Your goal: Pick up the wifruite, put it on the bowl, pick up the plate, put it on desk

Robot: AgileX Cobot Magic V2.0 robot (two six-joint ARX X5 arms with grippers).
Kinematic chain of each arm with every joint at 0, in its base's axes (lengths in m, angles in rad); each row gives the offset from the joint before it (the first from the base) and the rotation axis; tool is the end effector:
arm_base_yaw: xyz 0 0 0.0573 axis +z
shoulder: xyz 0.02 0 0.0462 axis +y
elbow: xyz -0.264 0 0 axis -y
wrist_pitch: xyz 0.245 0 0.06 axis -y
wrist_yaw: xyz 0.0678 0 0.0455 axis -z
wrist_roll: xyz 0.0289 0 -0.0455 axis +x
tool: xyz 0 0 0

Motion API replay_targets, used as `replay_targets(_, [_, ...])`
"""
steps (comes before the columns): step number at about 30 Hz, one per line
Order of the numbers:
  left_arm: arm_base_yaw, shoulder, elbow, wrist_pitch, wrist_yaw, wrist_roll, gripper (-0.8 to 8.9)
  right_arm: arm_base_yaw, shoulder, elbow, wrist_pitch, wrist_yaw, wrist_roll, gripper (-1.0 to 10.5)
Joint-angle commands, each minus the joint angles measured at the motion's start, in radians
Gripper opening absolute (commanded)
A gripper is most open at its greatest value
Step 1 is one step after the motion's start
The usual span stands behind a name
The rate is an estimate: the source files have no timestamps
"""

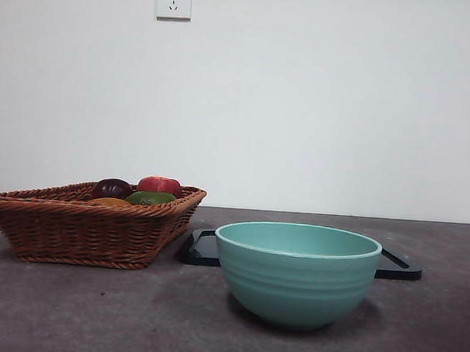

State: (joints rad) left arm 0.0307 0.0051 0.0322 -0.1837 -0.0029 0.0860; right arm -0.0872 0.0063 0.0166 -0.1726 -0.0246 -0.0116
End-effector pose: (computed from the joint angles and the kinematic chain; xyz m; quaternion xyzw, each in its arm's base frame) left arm 0.0948 0.0030 0.1564 0.0418 0.0789 0.0134 0.9959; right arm 0.0955 -0.0076 0.1521 -0.0012 0.0811 -0.0307 0.9962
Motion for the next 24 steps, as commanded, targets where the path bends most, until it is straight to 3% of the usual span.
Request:
replay_targets(1, [0.003,-0.002,-0.021,-0.007,-0.002,-0.01,0.07,-0.003,-0.003,-0.006,-0.008,0.0,-0.002,0.1])
replay_targets(24, [0.003,-0.002,-0.021,-0.006,-0.002,-0.01,0.07,-0.003,-0.003,-0.005,0.015,0.0,0.0,0.1])
